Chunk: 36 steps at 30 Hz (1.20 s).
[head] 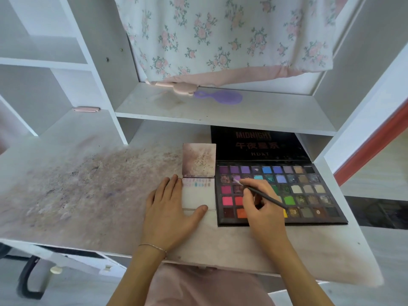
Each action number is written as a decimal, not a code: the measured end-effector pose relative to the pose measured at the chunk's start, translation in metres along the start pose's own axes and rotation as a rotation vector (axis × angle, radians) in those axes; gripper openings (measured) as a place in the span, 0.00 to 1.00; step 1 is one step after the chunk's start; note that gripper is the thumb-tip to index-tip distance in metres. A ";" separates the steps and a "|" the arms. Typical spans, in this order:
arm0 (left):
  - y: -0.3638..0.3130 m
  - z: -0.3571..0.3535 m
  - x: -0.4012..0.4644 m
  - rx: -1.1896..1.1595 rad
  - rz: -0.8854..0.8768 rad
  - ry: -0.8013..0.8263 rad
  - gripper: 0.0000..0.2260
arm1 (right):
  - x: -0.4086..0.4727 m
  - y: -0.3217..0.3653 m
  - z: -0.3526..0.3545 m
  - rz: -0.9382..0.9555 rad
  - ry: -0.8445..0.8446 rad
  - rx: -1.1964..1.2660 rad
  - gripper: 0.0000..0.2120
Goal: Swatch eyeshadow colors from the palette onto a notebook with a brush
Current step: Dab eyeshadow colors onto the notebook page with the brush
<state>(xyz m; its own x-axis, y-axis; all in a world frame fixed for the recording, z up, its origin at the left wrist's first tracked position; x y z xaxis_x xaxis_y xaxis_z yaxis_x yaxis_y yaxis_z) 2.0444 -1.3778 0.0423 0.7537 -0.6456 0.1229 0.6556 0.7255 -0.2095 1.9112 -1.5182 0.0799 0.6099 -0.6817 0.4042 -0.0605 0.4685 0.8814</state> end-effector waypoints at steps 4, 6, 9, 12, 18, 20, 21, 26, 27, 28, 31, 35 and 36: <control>0.004 0.007 -0.004 -0.056 -0.076 -0.017 0.42 | -0.001 -0.010 -0.003 -0.145 0.036 0.016 0.13; 0.004 0.011 -0.008 -0.133 -0.098 -0.045 0.40 | 0.001 -0.011 -0.007 -0.165 0.037 0.019 0.11; 0.006 0.015 -0.009 -0.231 -0.119 -0.105 0.32 | 0.008 -0.010 -0.012 -0.144 0.062 -0.047 0.11; 0.008 0.016 -0.008 -0.274 -0.120 -0.143 0.24 | 0.013 -0.012 -0.016 -0.144 0.108 -0.085 0.10; 0.012 0.011 -0.009 -0.307 -0.080 -0.146 0.21 | 0.012 -0.016 -0.021 -0.151 0.152 -0.172 0.10; 0.012 0.011 -0.010 -0.324 -0.064 -0.149 0.20 | 0.013 -0.017 -0.022 -0.148 0.167 -0.201 0.10; 0.012 0.011 -0.010 -0.331 -0.059 -0.148 0.20 | 0.013 -0.018 -0.022 -0.151 0.165 -0.206 0.09; 0.012 0.013 -0.010 -0.348 -0.049 -0.146 0.19 | 0.014 -0.017 -0.020 -0.143 0.127 -0.177 0.08; 0.012 0.013 -0.009 -0.350 -0.048 -0.149 0.18 | 0.014 -0.017 -0.020 -0.147 0.139 -0.182 0.08; 0.012 0.014 -0.010 -0.353 -0.046 -0.150 0.18 | 0.013 -0.018 -0.021 -0.156 0.148 -0.190 0.07; 0.012 0.015 -0.010 -0.360 -0.050 -0.158 0.18 | 0.014 -0.020 -0.018 -0.162 0.102 -0.195 0.06; 0.012 0.016 -0.011 -0.381 -0.067 -0.184 0.18 | 0.012 -0.012 -0.013 -0.129 0.040 -0.075 0.10; 0.012 0.017 -0.011 -0.384 -0.070 -0.193 0.17 | 0.012 -0.010 -0.014 -0.134 0.047 -0.034 0.10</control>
<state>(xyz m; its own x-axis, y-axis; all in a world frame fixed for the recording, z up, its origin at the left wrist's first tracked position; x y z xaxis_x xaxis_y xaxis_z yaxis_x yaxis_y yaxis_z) 2.0445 -1.3582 0.0548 0.7271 -0.6068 0.3211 0.6678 0.5167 -0.5358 1.9303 -1.5237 0.0727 0.6468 -0.7129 0.2710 0.0505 0.3946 0.9175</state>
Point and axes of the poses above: each hand's wrist, its own x-axis towards the middle knuckle, its own z-axis out of the back of the hand, y = z × x, the point moved 6 cm from there along x, towards the middle knuckle, and after that the axes turned 6 degrees about x, right-handed, at the moved point
